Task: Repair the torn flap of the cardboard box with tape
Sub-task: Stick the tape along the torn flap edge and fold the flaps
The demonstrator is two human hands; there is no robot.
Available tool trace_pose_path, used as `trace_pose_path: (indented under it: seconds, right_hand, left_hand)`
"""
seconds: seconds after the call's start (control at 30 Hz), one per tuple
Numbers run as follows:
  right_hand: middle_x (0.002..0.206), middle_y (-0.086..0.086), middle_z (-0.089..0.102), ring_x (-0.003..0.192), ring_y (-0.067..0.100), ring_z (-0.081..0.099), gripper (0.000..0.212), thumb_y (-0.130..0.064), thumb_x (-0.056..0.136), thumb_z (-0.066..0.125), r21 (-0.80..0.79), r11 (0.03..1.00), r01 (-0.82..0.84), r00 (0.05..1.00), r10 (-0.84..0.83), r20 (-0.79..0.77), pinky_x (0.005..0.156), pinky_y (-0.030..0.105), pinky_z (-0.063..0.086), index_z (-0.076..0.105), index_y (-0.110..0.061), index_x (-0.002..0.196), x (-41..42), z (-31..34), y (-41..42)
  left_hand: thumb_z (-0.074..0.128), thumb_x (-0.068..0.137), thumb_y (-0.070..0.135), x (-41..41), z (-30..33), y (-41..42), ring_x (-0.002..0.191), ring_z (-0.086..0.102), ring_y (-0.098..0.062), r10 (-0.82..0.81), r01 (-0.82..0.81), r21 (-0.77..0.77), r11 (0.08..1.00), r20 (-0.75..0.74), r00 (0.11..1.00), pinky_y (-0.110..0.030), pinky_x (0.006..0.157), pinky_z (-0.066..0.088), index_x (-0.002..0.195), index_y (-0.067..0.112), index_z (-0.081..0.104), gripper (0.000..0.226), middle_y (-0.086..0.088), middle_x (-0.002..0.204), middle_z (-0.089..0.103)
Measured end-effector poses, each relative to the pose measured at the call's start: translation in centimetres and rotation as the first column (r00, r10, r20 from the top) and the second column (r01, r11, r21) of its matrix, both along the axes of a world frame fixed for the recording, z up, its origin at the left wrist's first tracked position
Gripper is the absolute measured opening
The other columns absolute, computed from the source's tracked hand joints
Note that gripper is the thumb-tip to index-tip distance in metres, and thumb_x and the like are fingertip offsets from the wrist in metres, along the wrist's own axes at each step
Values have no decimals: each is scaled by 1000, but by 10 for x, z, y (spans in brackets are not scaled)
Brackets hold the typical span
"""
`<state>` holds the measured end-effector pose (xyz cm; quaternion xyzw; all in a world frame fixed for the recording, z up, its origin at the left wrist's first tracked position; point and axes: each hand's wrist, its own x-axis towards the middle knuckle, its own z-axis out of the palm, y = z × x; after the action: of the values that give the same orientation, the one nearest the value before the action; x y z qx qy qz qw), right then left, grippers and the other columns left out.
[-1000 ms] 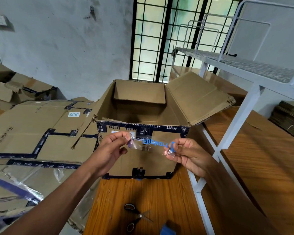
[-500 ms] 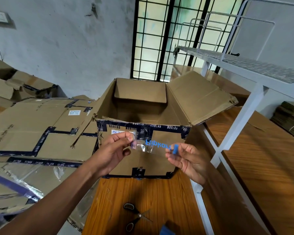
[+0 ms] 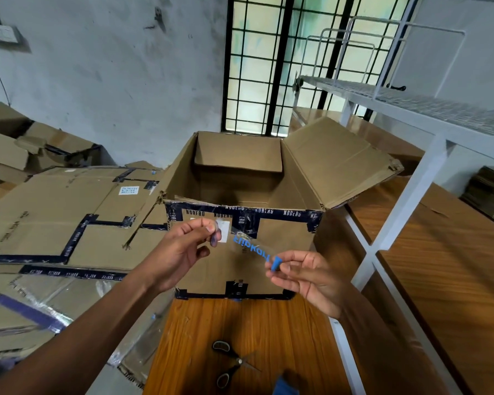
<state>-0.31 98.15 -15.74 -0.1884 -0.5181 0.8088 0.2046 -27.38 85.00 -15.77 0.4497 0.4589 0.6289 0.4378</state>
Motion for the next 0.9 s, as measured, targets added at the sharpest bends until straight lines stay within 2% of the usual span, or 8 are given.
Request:
trace_pose_path:
  seconds: [0.27, 0.4, 0.5, 0.57, 0.67, 0.77, 0.83, 0.9]
  right_hand:
    - [112, 30, 74, 95, 29, 78, 35, -10, 78, 80, 140, 990, 18, 989, -38, 145, 82, 34, 65, 72, 5, 109, -7, 0, 2]
    - [107, 24, 78, 95, 27, 78, 32, -7, 80, 79, 327, 945, 6, 956, -101, 275, 81, 30, 65, 73, 4, 109, -6, 12, 17]
    - [98, 12, 81, 89, 18, 78, 17, -3, 86, 80, 567, 821, -61, 915, -181, 362, 77, 24, 63, 78, -5, 103, -8, 28, 29]
    - [95, 5, 81, 89, 16, 77, 12, -5, 87, 81, 690, 717, -97, 895, -241, 375, 82, 27, 63, 80, -10, 98, -13, 41, 34]
    - [91, -4, 81, 89, 9, 76, 9, -14, 86, 84, 849, 520, -95, 873, -365, 322, 86, 31, 63, 82, -18, 94, -28, 57, 40]
    - [89, -14, 79, 86, 1, 72, 7, -24, 86, 85, 953, 296, -69, 858, -470, 208, 80, 26, 59, 83, -27, 93, -49, 69, 46]
    - [88, -18, 77, 81, -6, 69, 7, -24, 87, 84, 971, 239, -28, 861, -487, 145, 73, 12, 50, 83, -30, 91, -65, 75, 50]
    - [88, -23, 75, 80, -7, 66, 7, -27, 87, 84, 971, 238, 14, 851, -513, 113, 70, 10, 45, 82, -33, 91, -84, 77, 56]
  left_hand:
    - [54, 108, 19, -8, -3, -6, 91, 54, -17, 18, -18, -2, 1000, -94, 995, -39, 80, 37, 88, 15, 64, 23, -9, 94, 59]
    - [60, 105, 17, -18, -5, -9, 91, 56, -19, 47, -53, -22, 998, -206, 977, -37, 78, 40, 93, 14, 71, 16, -10, 96, 65]
    - [62, 106, 16, -27, -6, -8, 95, 61, -20, 45, -58, -25, 998, -354, 934, -32, 81, 44, 97, 15, 70, 12, -11, 99, 69]
    - [61, 107, 17, -31, -4, -6, 100, 65, -15, 58, -76, -24, 997, -430, 901, -26, 86, 49, 100, 14, 69, 11, -6, 101, 70]
    - [60, 107, 21, -40, 4, 0, 105, 67, -13, 152, -157, 34, 987, -513, 844, -29, 87, 53, 103, 16, 70, 12, -2, 105, 71]
    - [62, 106, 26, -56, 16, 9, 101, 66, -9, 269, -230, 141, 963, -582, 767, -34, 85, 53, 101, 25, 70, 10, 5, 105, 70]
    - [63, 105, 31, -72, 23, 18, 104, 63, -6, 337, -287, 181, 941, -598, 728, -39, 89, 53, 99, 34, 69, 9, 13, 108, 68]
    - [65, 102, 43, -91, 30, 28, 118, 58, -16, 411, -348, 228, 909, -620, 668, -46, 97, 52, 99, 38, 70, 7, 15, 116, 66]
